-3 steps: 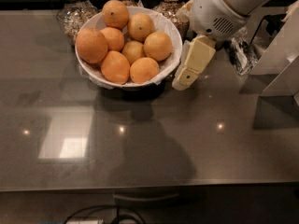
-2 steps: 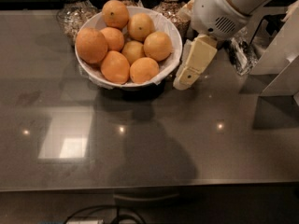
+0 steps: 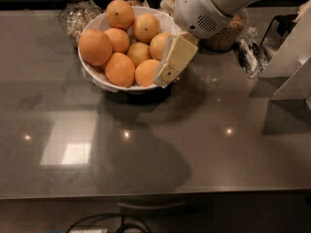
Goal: Pick orange from white bowl
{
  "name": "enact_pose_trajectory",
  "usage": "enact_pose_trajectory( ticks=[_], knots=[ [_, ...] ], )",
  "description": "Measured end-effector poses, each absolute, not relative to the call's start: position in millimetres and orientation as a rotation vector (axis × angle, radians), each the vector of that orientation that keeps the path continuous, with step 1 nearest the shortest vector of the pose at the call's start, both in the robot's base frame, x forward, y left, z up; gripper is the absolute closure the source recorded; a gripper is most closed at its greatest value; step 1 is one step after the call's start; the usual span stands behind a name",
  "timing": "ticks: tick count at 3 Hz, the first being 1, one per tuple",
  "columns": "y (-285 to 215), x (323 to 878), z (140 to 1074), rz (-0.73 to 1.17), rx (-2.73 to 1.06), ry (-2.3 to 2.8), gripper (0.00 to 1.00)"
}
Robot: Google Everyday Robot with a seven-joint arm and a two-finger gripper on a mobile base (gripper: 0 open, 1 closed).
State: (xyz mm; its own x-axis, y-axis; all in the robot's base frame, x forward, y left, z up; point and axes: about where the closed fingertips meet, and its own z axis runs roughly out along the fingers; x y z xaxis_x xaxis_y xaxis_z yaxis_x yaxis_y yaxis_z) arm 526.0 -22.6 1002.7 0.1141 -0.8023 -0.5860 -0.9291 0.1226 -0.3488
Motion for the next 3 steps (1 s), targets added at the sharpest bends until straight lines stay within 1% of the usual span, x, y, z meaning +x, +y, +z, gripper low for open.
enact_pose_trajectory(
  ticks=[1, 2, 3],
  knots=[
    [32.9, 535.3, 1011.6, 0.301, -1.699, 1.576, 0.0],
    [65.0, 547.8, 998.5, 0.381, -1.676, 1.541, 0.0],
    [82.9, 556.8, 975.7, 0.482, -1.65, 1.548, 0.0]
  ],
)
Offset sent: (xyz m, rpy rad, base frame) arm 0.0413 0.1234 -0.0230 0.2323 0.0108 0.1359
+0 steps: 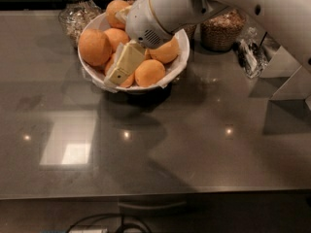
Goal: Pick orange from white bowl
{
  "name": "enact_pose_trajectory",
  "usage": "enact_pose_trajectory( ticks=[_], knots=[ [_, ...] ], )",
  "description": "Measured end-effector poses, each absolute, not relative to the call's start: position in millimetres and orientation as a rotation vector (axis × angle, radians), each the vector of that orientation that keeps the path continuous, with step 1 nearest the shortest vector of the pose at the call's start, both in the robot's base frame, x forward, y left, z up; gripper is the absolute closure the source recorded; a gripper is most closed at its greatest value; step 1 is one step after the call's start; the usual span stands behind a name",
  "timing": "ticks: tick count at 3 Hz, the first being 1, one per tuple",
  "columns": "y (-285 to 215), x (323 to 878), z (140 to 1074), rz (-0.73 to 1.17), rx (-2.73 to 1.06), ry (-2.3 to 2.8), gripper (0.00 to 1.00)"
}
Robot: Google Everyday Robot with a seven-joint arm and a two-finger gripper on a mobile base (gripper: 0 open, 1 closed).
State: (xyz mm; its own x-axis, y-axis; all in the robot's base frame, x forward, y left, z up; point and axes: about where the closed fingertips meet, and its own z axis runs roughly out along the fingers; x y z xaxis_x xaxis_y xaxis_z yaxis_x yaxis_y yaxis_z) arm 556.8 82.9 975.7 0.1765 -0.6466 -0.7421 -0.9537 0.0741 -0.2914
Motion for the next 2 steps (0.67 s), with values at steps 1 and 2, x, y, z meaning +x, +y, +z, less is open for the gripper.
enact_pose_trajectory(
  ticks=[1, 2],
  knots=[
    [82.9, 556.8, 975.7, 0.482, -1.651, 1.548, 0.0],
    [87.9, 563.5, 977.6, 0.462, -1.646, 1.527, 0.0]
  ],
)
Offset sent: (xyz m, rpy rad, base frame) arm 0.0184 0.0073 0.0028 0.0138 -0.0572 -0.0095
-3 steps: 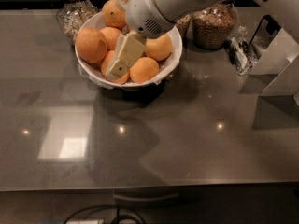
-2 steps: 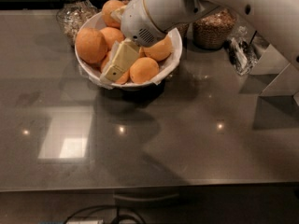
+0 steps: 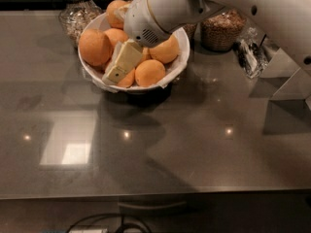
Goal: Pick orange from white bowl
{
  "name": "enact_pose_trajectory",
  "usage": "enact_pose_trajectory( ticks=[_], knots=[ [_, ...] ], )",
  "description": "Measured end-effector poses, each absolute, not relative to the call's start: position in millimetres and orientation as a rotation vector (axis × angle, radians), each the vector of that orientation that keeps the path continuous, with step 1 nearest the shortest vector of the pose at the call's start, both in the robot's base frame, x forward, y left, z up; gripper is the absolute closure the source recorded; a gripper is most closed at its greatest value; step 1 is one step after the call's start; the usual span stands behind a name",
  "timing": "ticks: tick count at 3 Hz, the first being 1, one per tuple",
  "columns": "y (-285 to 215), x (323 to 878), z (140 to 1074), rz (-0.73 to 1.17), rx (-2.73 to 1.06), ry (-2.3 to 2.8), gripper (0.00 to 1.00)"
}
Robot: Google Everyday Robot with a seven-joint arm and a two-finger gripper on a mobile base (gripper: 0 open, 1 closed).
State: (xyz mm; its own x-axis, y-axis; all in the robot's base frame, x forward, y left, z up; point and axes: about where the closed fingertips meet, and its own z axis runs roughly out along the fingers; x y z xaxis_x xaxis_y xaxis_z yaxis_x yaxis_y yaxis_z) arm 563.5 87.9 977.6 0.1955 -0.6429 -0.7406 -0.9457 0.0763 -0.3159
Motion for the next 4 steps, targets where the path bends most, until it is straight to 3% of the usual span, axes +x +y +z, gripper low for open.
enact_pose_trajectory(
  ticks=[3, 4],
  knots=[
    [101.6, 595.0, 970.3, 0.41, -1.652, 1.507, 0.01],
    [108.1, 604.9, 964.4, 0.417, -1.661, 1.501, 0.13]
  ],
)
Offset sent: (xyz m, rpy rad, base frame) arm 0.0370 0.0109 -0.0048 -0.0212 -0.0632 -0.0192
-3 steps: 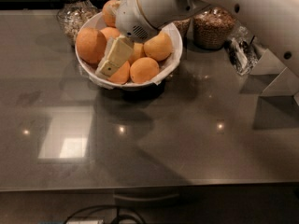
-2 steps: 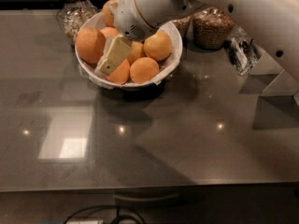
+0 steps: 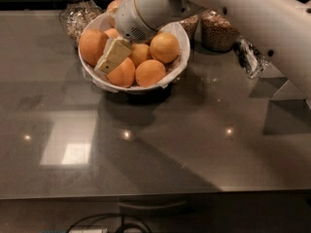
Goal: Pick orange from white bowl
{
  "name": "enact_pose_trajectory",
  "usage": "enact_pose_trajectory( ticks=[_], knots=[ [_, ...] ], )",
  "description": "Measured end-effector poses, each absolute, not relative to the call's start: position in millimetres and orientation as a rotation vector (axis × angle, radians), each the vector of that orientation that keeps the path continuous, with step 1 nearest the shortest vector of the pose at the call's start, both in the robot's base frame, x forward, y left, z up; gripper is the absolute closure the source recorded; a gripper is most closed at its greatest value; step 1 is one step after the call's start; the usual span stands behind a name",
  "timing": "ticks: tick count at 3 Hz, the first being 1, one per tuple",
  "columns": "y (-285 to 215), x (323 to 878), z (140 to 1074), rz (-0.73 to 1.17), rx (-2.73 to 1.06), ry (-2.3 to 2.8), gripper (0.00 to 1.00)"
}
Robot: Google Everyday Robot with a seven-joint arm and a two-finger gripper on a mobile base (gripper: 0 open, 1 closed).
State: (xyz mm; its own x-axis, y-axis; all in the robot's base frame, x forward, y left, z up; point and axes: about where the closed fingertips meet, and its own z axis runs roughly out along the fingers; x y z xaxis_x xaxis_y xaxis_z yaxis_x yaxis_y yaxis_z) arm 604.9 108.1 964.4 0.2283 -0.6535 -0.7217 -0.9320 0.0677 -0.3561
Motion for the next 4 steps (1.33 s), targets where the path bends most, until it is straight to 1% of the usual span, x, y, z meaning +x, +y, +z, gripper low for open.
enact_pose_trajectory(
  ticks=[1, 4],
  knots=[
    [113.9, 613.1, 954.9, 0.436, -1.665, 1.5, 0.25],
    [141.7, 631.7, 950.9, 0.488, -1.698, 1.452, 0.23]
  ],
)
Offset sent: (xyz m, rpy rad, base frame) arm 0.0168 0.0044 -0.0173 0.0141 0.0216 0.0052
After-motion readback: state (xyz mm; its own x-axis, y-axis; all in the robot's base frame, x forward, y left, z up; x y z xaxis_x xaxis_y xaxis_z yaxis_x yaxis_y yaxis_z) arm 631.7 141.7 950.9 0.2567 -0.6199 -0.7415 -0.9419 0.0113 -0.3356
